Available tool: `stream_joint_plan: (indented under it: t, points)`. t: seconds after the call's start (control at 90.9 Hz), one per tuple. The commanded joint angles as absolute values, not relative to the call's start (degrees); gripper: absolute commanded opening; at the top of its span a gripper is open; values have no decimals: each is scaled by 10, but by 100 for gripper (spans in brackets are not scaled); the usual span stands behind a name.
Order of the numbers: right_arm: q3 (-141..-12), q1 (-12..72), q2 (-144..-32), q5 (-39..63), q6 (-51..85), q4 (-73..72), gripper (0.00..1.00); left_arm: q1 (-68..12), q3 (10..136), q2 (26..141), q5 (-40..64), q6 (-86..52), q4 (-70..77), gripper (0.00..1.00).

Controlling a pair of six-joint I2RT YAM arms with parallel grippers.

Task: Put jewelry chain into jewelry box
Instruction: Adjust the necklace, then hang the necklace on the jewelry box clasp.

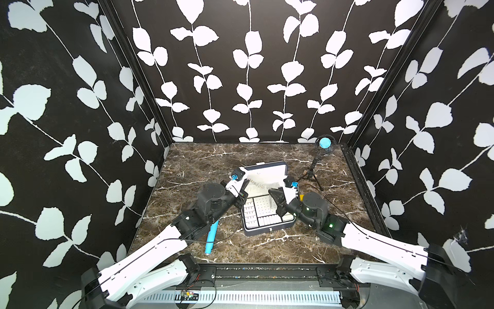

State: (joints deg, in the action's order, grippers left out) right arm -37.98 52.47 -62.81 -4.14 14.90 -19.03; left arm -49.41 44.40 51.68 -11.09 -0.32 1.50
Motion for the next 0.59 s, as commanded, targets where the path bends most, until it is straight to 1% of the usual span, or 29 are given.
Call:
stream_joint_plan:
  t: [0.0,0.176,0.407,0.583]
  points:
    - [-400,505,-664,-41,196,-230,0,-493,406,538,-172,-57,151,0]
    - [-437,485,-736,-30,208,-268,0,-492,378,572,-239,-69,219,0]
    - [-476,457,-798,-29,231,-304,0,-492,385,618,-284,-66,250,0]
    - [-501,435,-842,-16,249,-319,0,-492,402,651,-291,-58,256,0]
